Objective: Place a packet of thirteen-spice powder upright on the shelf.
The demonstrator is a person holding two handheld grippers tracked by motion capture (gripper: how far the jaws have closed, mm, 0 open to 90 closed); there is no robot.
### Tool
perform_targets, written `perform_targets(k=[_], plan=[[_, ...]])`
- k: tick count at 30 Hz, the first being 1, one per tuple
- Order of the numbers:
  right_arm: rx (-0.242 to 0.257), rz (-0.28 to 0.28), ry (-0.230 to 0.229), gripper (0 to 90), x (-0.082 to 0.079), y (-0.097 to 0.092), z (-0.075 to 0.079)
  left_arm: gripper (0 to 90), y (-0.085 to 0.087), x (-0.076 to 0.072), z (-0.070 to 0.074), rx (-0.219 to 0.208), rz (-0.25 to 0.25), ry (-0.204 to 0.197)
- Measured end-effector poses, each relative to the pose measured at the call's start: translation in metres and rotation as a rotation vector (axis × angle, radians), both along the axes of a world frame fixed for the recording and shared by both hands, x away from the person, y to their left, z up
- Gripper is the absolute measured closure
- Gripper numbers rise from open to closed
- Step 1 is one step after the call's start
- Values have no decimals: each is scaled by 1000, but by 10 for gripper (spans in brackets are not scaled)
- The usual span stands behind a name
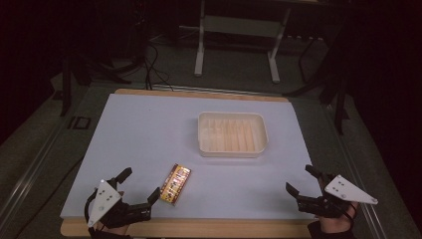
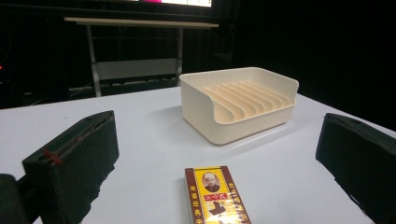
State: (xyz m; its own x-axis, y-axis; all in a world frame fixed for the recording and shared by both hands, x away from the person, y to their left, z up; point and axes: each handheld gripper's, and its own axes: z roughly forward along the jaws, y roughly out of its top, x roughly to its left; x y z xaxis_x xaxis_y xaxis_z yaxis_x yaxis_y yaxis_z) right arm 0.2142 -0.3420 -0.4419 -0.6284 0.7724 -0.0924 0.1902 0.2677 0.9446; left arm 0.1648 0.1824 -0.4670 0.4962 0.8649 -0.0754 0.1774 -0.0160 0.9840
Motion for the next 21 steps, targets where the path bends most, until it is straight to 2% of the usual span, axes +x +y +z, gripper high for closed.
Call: perform_targets(k=[4, 5, 7, 10, 12, 15, 18, 21], plan=[[-7, -2, 4, 129, 0, 0, -1, 1, 0, 0, 1, -10, 6, 7], [-7, -3, 5, 129, 0, 0, -1, 1, -1, 0, 2, -17, -8, 27], [-6, -3, 3, 129, 0, 0, 0, 1, -3, 0, 4, -17, -34, 30], [-9, -3, 5, 129, 0, 0, -1, 1, -9, -2, 8, 16, -40, 25], [-6, -4, 6, 129, 0, 0, -1, 1, -13, -3, 12, 39, -33, 35], [-5, -4, 8, 129, 0, 0, -1, 1, -16, -6, 18, 29, -22, 31], [-7, -7, 16, 129, 1, 1, -1, 1, -18, -4, 21, 22, -48, 61], [-4, -8, 19, 129, 1, 1, -2, 2, -21, -1, 22, 43, -66, 109]])
